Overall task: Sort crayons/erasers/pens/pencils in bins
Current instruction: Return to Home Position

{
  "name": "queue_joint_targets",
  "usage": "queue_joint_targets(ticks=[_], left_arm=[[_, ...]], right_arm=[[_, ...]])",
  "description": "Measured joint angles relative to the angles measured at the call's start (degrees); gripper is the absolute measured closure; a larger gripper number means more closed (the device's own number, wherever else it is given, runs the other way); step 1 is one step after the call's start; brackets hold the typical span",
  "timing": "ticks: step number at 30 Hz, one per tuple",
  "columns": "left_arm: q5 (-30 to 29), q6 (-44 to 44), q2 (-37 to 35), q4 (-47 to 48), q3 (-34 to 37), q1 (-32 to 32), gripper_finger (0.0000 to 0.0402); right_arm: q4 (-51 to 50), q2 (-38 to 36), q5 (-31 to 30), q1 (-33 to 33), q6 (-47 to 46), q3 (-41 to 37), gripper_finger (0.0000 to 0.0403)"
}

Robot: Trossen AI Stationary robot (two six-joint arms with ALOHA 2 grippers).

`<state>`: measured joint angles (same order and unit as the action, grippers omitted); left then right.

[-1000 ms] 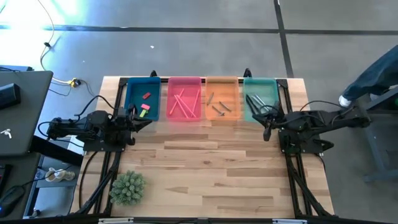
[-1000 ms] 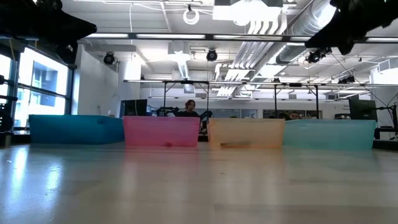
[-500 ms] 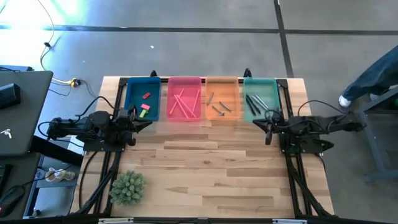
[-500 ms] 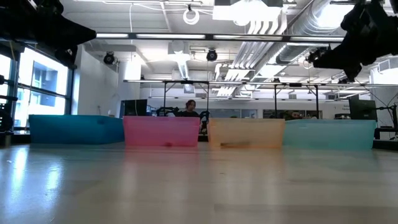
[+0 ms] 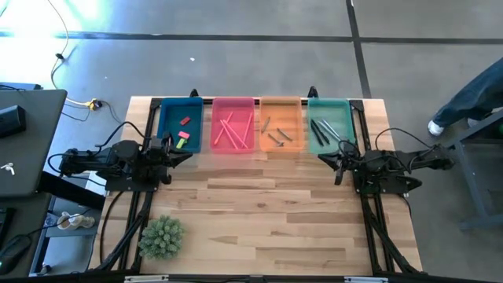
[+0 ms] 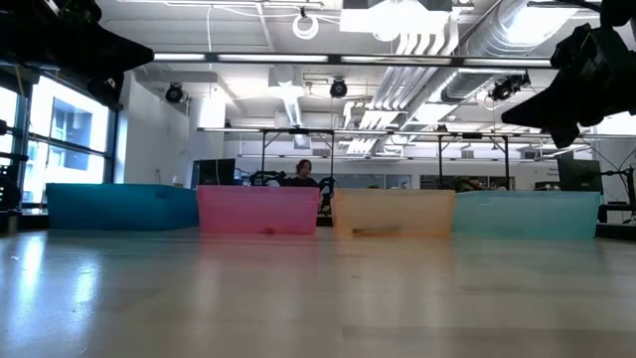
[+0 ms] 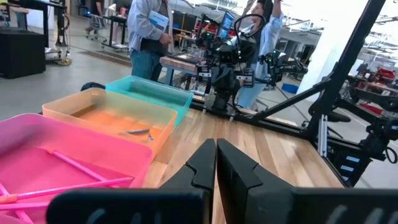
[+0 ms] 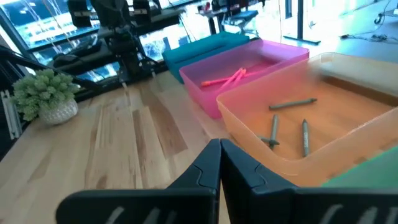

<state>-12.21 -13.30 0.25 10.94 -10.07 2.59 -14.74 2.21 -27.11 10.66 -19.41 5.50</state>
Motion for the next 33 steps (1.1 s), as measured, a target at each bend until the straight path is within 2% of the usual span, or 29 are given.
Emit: queue_joint_targets(ticks=[9, 33], left_arm=[[0.00, 0.00, 0.00, -0.02, 0.00, 0.00, 0.0398], [0.02, 0.00, 0.00, -0.02, 0.00, -0.02, 0.0398]], right_arm=[[-0.02, -0.01, -1.91, -0.02, 1.91, 0.00, 0.0403], [-0.22, 0.01, -1.49, -0.02, 1.49, 0.02, 0.0403]])
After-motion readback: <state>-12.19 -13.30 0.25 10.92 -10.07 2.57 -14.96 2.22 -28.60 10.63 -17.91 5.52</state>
